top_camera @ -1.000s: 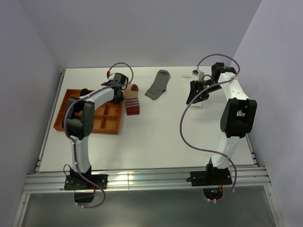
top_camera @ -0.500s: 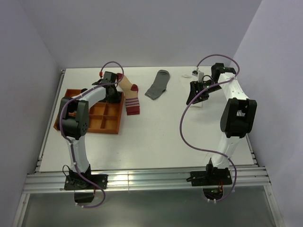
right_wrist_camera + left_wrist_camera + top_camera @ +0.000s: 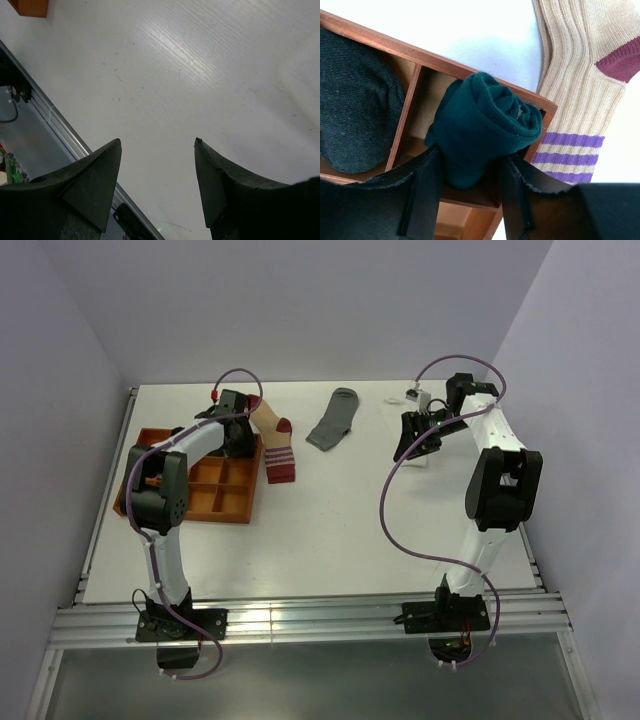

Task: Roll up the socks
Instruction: Place the sock in the storage box, then reset both arms

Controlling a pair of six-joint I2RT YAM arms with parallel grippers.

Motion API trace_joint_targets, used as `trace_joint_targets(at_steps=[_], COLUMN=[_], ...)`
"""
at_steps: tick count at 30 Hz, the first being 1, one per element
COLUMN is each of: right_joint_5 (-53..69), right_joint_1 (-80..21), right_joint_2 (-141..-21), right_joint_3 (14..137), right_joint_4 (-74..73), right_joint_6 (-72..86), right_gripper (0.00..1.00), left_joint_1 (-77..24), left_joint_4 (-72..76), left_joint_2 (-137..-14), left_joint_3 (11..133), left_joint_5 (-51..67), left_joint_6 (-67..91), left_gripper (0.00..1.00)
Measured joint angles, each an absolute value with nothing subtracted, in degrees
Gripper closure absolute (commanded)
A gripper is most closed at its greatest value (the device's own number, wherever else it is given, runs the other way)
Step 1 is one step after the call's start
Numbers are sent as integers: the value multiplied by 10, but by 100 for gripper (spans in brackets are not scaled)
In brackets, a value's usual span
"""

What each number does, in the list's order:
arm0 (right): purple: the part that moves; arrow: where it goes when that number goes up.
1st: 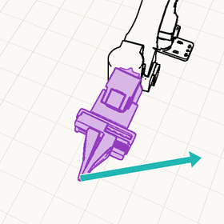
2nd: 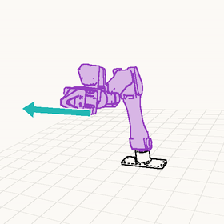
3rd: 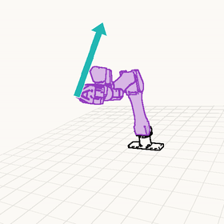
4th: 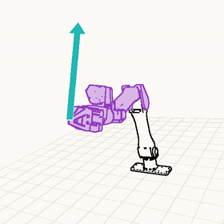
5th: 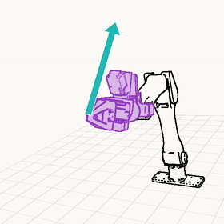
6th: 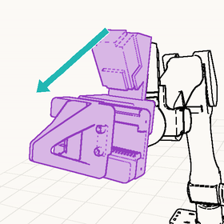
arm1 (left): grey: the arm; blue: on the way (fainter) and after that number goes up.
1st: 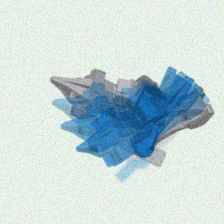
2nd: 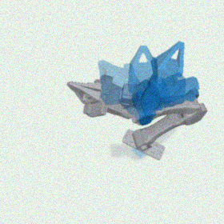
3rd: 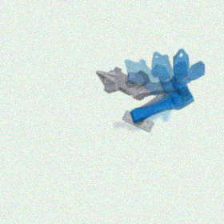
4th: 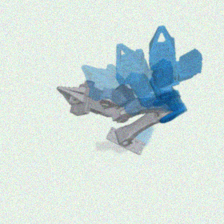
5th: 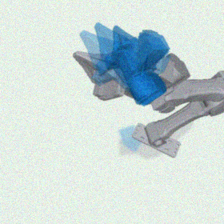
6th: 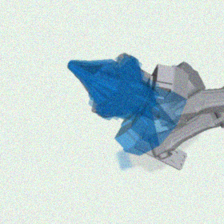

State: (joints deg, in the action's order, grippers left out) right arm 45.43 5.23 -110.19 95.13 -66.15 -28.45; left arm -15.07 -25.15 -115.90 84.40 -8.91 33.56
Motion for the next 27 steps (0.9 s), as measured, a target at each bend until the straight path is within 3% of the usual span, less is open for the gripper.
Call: trace_joint_targets(at_steps=[17, 27], right_joint_5=[450, 431], right_joint_1=[44, 43], right_joint_2=[-1106, -1065], right_joint_3=[951, 899], right_joint_4=[-662, -590], right_joint_6=[-286, -261], right_gripper=[32, 30], left_joint_1=[-151, -177], left_joint_4=[-299, -292], left_joint_2=[-1123, -1029], left_joint_3=[858, 860], left_joint_5=[-106, -80], left_joint_6=[308, 297], left_gripper=[47, 47])
